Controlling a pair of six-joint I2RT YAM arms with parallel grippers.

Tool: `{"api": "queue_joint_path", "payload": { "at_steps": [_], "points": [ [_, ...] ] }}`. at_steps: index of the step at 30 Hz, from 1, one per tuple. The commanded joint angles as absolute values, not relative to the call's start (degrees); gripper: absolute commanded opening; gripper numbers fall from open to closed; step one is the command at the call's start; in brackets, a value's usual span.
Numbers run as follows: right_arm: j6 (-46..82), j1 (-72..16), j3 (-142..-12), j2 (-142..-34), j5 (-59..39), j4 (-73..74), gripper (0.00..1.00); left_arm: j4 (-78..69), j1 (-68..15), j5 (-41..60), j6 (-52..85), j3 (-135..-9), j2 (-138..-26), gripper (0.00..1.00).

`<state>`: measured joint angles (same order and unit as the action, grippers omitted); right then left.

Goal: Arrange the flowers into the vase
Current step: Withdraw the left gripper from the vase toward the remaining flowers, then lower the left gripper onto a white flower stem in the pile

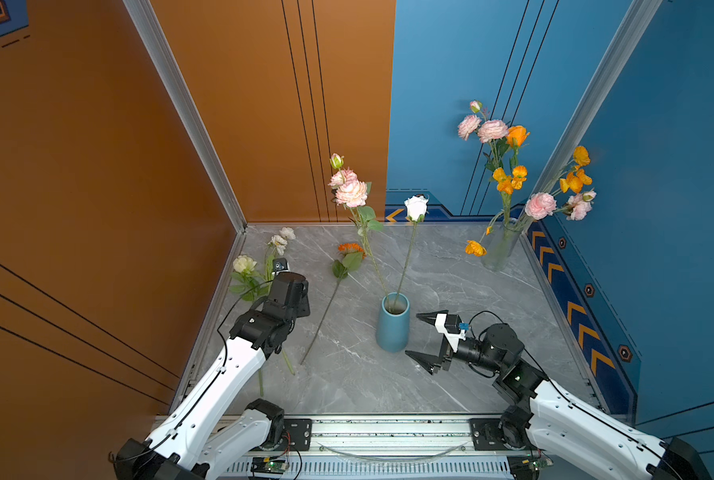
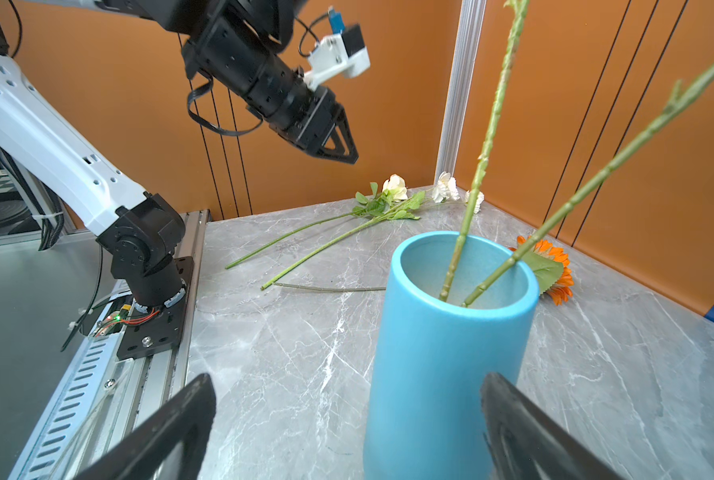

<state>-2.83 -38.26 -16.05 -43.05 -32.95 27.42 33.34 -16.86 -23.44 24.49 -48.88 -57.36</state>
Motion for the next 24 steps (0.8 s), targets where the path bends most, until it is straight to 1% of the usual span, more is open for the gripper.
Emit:
{"api": "queue_joint_path", "payload": {
  "at_steps": [1,4,6,10,13,17,20,24],
  "points": [
    [-3.77,-38.43,-17.23,-42.24,-32.78,26.54,1.0,33.43,-10.58,-19.87,27.2,-47.63,-60.17,0.38],
    [-3.65,-38.33,-17.4,-42.12,-33.05,26.54,1.0,31.52,-2.55,-15.12,26.32,-47.81,-66.18,0.38],
    [-3.65,-38.24,-17.17,-41.71,-32.92,26.46,1.0,30.12,1.17,-11.92,26.0,-47.82,-70.0,0.38],
    [-3.38,-38.22,-17.16,-41.62,-33.27,26.55,1.0,27.37,5.06,-7.53,26.28,-48.4,-77.43,0.37],
    [-3.14,-38.24,-17.52,-41.88,-34.31,26.53,1.0,26.14,6.64,-7.37,26.37,-50.24,-83.34,0.37],
    [-3.16,-38.24,-18.01,-42.8,-35.53,26.3,1.0,25.41,6.69,-8.04,25.51,-53.39,-89.72,0.34],
    [-3.06,-38.24,-18.11,-43.03,-35.76,26.29,1.0,25.39,6.35,-10.27,24.96,-54.79,-92.86,0.33],
    [-3.16,-38.19,-18.02,-43.12,-35.49,26.45,1.0,25.31,6.44,-10.19,24.61,-56.39,-95.54,0.33]
  ]
}}
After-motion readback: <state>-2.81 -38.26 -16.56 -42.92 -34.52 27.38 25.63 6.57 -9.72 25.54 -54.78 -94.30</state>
